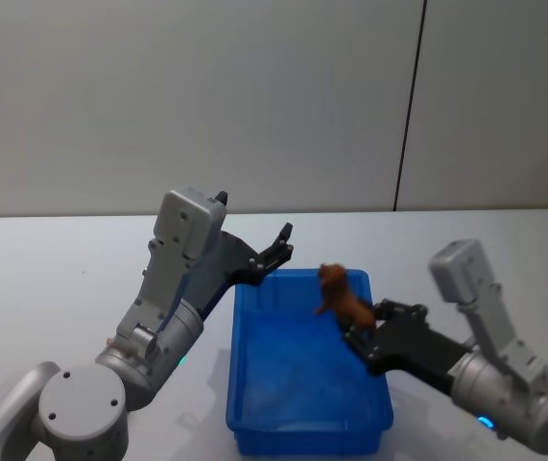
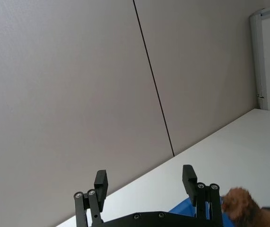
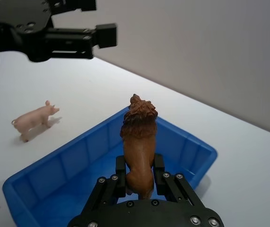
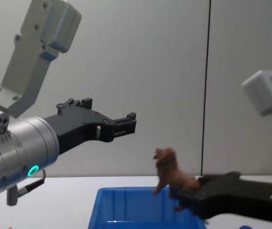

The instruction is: Pick up the two dolls from the table and place them into the box.

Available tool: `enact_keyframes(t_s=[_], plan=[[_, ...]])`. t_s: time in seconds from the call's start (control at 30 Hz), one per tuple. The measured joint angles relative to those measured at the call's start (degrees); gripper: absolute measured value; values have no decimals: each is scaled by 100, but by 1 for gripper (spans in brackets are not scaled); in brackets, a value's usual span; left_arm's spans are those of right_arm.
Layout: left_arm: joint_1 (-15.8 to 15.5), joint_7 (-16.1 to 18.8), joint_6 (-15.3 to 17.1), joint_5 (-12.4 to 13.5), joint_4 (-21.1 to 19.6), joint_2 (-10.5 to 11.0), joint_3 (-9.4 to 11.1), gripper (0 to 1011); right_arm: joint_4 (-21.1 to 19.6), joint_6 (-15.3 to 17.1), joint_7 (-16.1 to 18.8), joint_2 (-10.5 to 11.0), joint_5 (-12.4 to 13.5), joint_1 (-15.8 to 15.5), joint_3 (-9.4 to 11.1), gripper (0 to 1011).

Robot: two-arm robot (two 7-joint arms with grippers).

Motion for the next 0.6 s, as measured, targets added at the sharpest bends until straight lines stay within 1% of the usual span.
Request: enact_keyframes(t_s=[0.13, 0.23, 0.33, 0.37, 0.43, 0.47, 0.57, 0.6], plan=[[0, 0, 0, 0, 0, 0, 0, 1001, 106, 68, 61, -103, -163, 52, -117, 329], [0, 0, 0, 0, 0, 0, 0, 1001, 152, 94, 64, -144, -237, 76, -160, 404], [0, 0, 0, 0, 0, 0, 0, 1001, 218, 107, 63, -189, -318, 103, -207, 518], [0, 0, 0, 0, 0, 0, 0, 1001, 250, 107, 56, -205, -347, 114, -224, 518], [0, 0, 0, 0, 0, 0, 0, 1001, 277, 106, 41, -217, -378, 124, -235, 596], [0, 0, 0, 0, 0, 0, 0, 1001, 290, 105, 35, -221, -385, 130, -241, 607], [0, 0, 0, 0, 0, 0, 0, 1001, 334, 71, -25, -233, -424, 147, -249, 734], [0, 0, 0, 0, 0, 0, 0, 1001, 339, 64, -38, -233, -425, 149, -249, 748]])
